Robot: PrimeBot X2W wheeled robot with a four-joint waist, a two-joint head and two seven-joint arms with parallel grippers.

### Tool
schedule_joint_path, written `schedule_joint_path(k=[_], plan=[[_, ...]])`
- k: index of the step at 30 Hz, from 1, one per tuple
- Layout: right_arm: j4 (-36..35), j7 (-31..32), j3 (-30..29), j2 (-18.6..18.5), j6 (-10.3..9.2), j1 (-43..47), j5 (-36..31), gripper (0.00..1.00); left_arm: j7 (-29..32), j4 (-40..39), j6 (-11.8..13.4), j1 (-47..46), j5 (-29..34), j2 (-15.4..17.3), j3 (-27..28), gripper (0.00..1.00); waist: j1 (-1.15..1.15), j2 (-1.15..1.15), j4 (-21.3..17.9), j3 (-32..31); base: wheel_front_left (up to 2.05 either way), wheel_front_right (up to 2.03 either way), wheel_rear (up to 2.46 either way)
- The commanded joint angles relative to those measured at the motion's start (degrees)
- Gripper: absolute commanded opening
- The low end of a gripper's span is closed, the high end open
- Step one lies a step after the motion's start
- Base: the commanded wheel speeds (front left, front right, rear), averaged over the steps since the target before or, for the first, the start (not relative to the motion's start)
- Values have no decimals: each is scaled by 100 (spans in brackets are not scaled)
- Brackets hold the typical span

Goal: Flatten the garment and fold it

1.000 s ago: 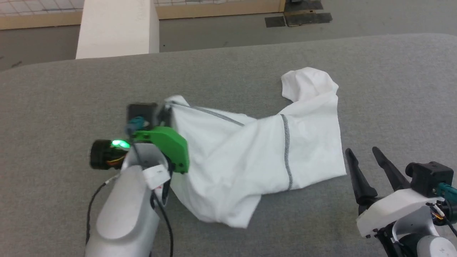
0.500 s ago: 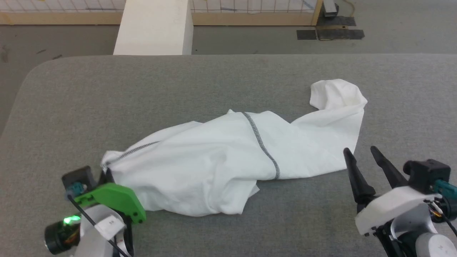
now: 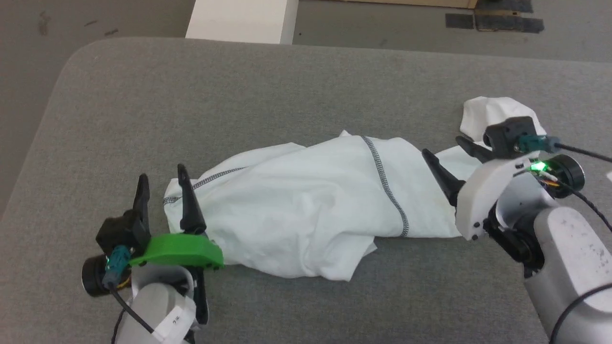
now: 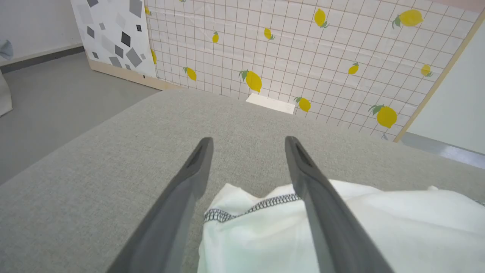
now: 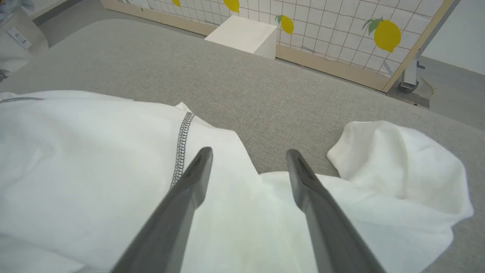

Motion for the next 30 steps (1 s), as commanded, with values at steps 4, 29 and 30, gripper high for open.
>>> schedule_joint_path(k=[4,29,30], plan=[[597,516,519,-289,-8,-656,327,100,-43,-422,-139,-225,310,-79,-29,100,0,0,484,469,0,0,0],[2224,-503,-951,-700,-8,-2033,-419,0,-45,-247,-159,-191,184,-103,-270,100,0,0,434,312,0,0,0],[2405,-512,-1150,-670,-8,-2100,-556,0,-45,-236,-168,-206,175,-103,-296,100,0,0,445,334,0,0,0]])
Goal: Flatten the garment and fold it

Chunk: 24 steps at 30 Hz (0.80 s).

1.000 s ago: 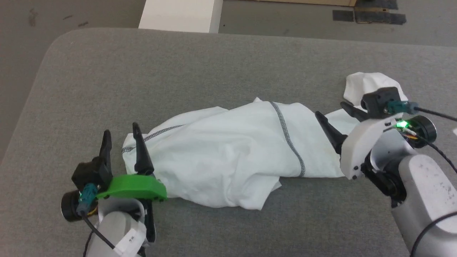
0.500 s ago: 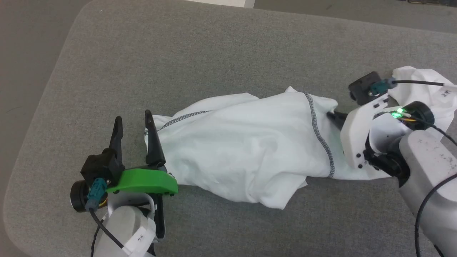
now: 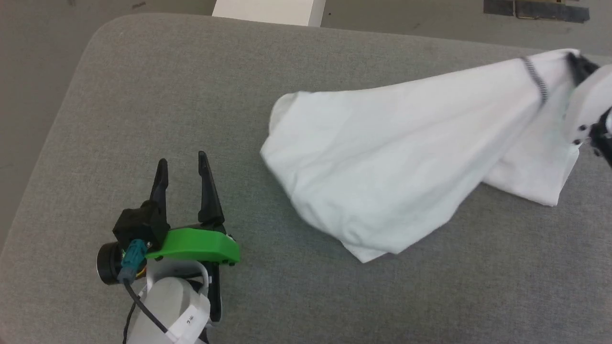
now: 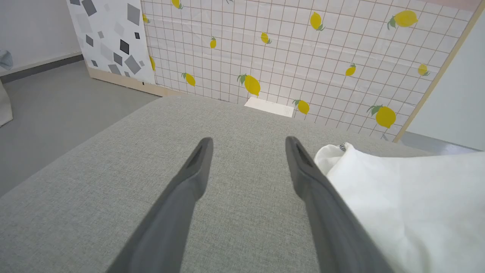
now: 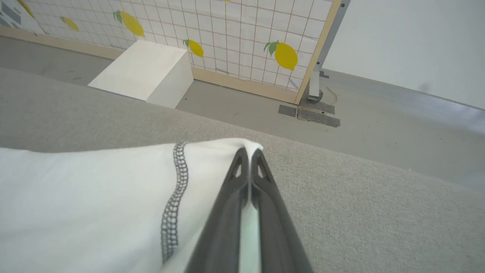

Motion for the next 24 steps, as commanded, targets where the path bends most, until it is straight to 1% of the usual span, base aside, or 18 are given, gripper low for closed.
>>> schedule_joint_path(k=[1,2,3,4,8,11,13,15,18,20,22,24], plan=[[194,-24,-174,92,-9,-112,-121,0,-26,32,-39,-44,0,-14,-20,100,-1,0,31,46,0,0,0],[360,-9,-330,137,-9,-154,-202,0,-26,37,-40,-56,-10,-14,-37,100,-1,0,44,62,0,0,0],[478,24,-432,178,-9,-178,-238,34,-26,47,-37,-59,-26,-14,-53,100,-1,0,56,77,0,0,0],[577,51,-511,238,-9,-204,-242,100,-26,52,-32,-61,-41,-14,-67,100,-1,0,63,87,0,0,0],[529,-129,-579,377,-9,-155,-206,100,-26,78,-25,-26,-30,-15,-34,100,-1,0,25,69,0,0,0],[135,-349,-425,476,-9,163,0,100,-26,92,-49,4,-3,-15,39,100,-1,0,-15,-27,0,0,0],[-359,-483,-270,558,-9,533,220,100,-26,96,-60,43,16,-15,85,100,-1,0,-57,-117,0,0,0],[-1033,-625,-28,621,-9,1018,362,100,-26,95,-85,91,52,-15,122,100,-1,0,-113,-208,0,0,0],[-2208,-605,484,702,-9,1956,545,100,-26,93,-125,138,81,-15,169,100,-1,0,-168,-321,0,0,0],[-2873,-520,754,743,-9,2542,506,100,-26,78,-148,151,102,-15,198,100,-1,0,-202,-362,0,0,0],[-3391,-435,1047,781,-9,3039,347,100,-26,57,-174,152,117,-15,218,100,-1,0,-225,-372,0,0,0],[-3690,-303,1352,782,-9,3407,124,100,-26,45,-201,143,129,-15,218,100,-1,0,-234,-368,0,0,0]])
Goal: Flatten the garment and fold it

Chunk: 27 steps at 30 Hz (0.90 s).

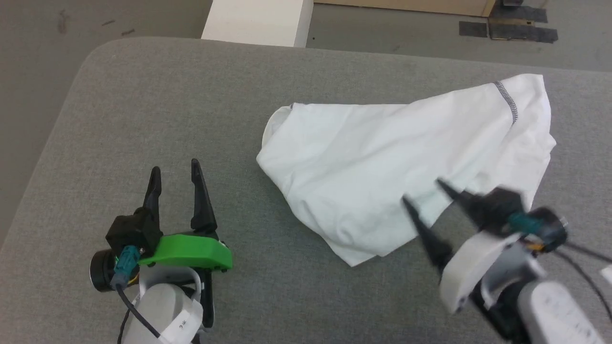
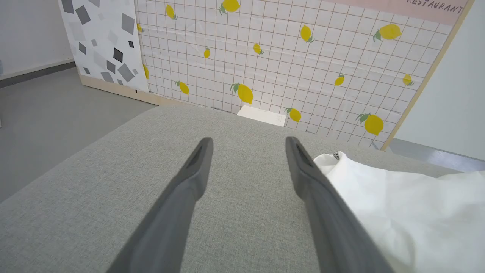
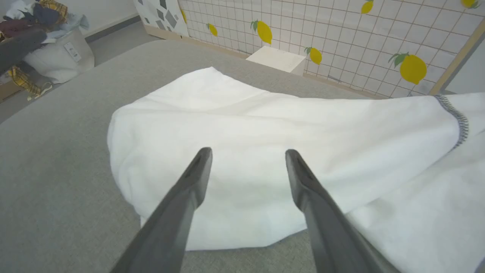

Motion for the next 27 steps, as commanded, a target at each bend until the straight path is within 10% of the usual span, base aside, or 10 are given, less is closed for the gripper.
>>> schedule_joint_path(k=[1,18,20,22,27], plan=[[-80,85,157,-40,-8,124,-181,100,-26,-18,-21,13,60,-12,2,100,0,0,-14,3,0,0,0],[987,1426,1377,-774,-8,-758,-744,100,-26,-91,77,-159,-220,-13,-265,100,0,0,387,477,0,0,0],[1100,1410,1464,-787,-8,-906,-677,68,-26,-90,99,-167,-246,-13,-285,100,0,0,404,506,0,0,0],[1197,1313,1523,-771,-8,-1014,-588,6,-26,-82,118,-178,-263,-13,-305,100,0,0,411,520,0,0,0],[1187,1095,1461,-685,-8,-924,-238,0,-26,2,112,-146,-248,-13,-304,100,0,0,348,359,0,0,0]])
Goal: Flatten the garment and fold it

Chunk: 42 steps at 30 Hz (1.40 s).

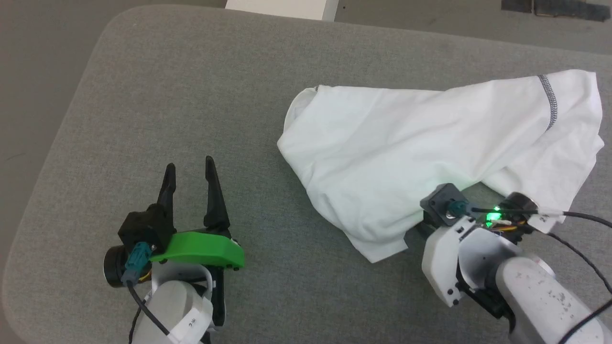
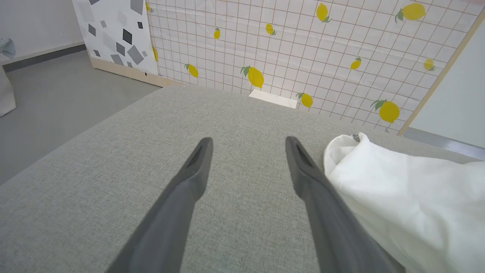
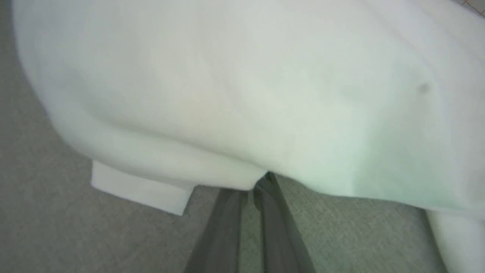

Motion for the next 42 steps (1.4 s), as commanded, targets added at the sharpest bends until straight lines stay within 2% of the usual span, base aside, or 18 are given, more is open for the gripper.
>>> schedule_joint_path(k=[1,7,9,13,18,20,21,22,23,28,30,34,38,42], plan=[[-27,-7,-42,0,-9,188,141,0,-26,41,-2,-59,-32,-12,20,100,0,0,-76,-132,0,0,0],[-1032,538,-801,-91,-9,1208,742,0,-26,185,-94,107,71,-12,136,100,0,0,-306,-563,0,0,0],[-1510,877,-1197,-139,-9,1668,801,0,-26,229,-132,174,107,-12,195,100,0,0,-416,-686,0,0,0],[-2368,1959,-2151,-75,-9,2800,792,0,-26,281,-218,258,160,-12,275,100,0,0,-617,-862,0,0,0],[-3003,3510,-3515,429,-9,4248,647,0,-26,341,-297,274,191,-12,300,100,0,0,-833,-931,0,0,0],[-3070,3855,-3931,677,-9,4577,556,0,-26,360,-311,252,192,-12,286,100,0,0,-883,-923,0,0,0],[-3121,3860,-4302,1022,-9,4715,482,0,-26,393,-340,223,204,-12,285,100,0,0,-970,-898,0,0,0],[-3153,3674,-4360,1123,-9,4689,437,47,-26,409,-354,216,213,-12,293,100,0,0,-1012,-884,0,0,0],[-3141,3551,-4389,1194,-9,4666,423,100,-26,420,-362,210,221,-12,293,100,0,0,-1037,-876,0,0,0],[-3080,2448,-4664,1527,-9,4310,252,100,-26,509,-441,89,298,-12,198,100,0,0,-1123,-857,0,0,0],[-3022,1751,-4832,1641,-9,4028,249,100,-26,580,-499,7,364,-12,82,100,0,0,-1195,-854,0,0,0],[-2733,381,-4826,1622,-9,3577,195,100,14,894,-642,-269,524,-12,-322,100,0,0,-1332,-808,0,0,0],[-2405,-630,-4476,1504,-9,3244,170,100,761,1394,-785,-682,791,-2,-795,100,0,0,-1500,-740,0,0,0],[-2099,-1062,-4129,1514,-9,3034,100,100,2031,1831,-574,-1024,1077,52,-1022,100,0,0,-1661,-697,0,0,0]])
